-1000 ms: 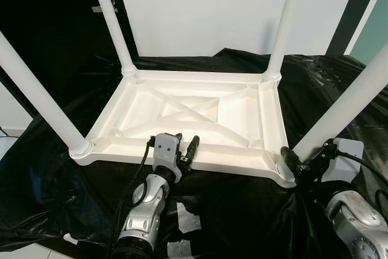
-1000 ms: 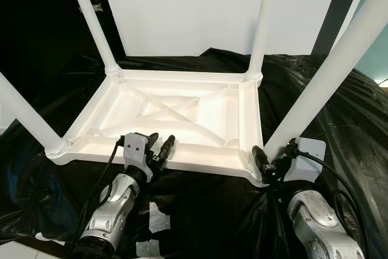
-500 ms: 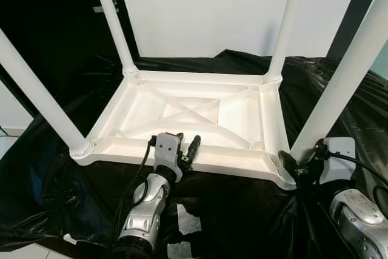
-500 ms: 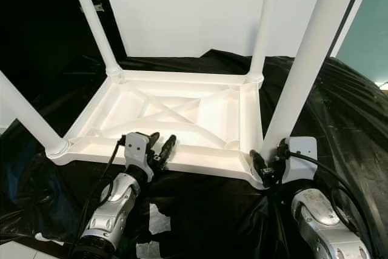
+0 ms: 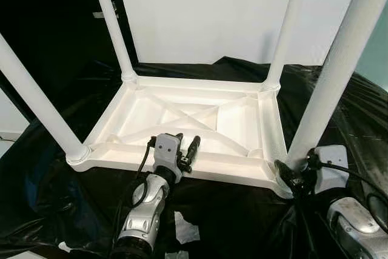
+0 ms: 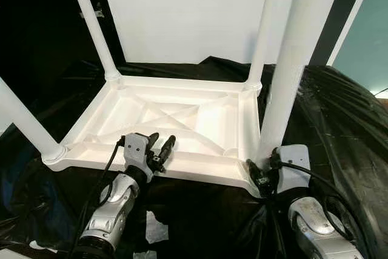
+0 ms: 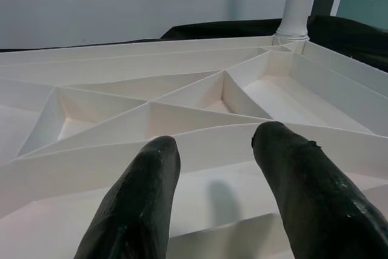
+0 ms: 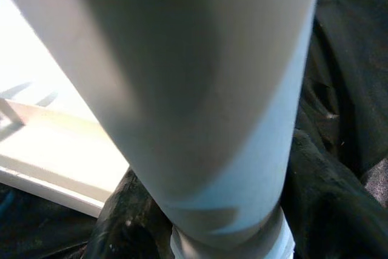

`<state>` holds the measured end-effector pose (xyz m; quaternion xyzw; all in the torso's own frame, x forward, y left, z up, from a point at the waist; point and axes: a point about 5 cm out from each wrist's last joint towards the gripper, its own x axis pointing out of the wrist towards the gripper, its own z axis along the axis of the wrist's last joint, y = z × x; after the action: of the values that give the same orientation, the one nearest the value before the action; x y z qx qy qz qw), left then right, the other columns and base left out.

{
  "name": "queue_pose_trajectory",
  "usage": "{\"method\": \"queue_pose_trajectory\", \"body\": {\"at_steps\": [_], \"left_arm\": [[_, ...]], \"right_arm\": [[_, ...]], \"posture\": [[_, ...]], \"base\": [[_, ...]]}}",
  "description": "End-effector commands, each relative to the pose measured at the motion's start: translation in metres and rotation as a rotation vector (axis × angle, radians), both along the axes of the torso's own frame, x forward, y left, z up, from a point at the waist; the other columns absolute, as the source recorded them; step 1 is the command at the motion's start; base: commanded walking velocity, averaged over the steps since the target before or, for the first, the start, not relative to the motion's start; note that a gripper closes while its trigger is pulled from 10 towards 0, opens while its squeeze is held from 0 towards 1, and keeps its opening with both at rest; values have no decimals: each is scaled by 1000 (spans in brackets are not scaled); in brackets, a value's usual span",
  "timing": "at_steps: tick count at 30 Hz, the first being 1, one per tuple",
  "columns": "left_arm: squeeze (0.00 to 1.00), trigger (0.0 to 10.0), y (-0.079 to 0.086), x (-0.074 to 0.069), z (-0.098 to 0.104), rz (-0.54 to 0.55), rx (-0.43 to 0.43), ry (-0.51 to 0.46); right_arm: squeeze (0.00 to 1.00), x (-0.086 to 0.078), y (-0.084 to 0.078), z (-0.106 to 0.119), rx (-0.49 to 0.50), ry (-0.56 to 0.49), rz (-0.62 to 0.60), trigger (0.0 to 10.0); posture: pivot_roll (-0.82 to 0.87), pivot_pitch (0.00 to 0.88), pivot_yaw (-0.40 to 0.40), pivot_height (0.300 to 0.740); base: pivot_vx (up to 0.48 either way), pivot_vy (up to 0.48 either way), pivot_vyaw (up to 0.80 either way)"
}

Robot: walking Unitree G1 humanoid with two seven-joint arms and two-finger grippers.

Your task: Building children table

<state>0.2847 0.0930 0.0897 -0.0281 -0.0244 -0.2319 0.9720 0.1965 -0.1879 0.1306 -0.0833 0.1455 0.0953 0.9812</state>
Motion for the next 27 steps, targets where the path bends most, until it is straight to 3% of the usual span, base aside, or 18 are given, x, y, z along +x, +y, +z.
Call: {"method": "queue_pose_trajectory", "body": {"at_steps": [1,8,19,27], "left_arm": [[0,10000,-1,-1,-3,-13,-2,8],[0,10000,-2,-3,-5,-7,-40,28],[0,10000,2,-3,2,6,-190,24],[0,10000,1,-4,2,6,-205,13]], "right_arm": [[0,-11,-6,-38,-15,212,-39,10000],[0,-10,-3,-38,-4,154,-76,10000],[0,-9,0,-27,35,-31,-190,10000],[0,-6,-1,-24,15,-136,-225,10000]], "posture": [[-142,0,62,740],[-139,0,57,740],[-142,0,58,740],[-142,0,55,740]], "base": [[0,0,0],[0,0,0],[0,0,0],[0,0,0]]}}
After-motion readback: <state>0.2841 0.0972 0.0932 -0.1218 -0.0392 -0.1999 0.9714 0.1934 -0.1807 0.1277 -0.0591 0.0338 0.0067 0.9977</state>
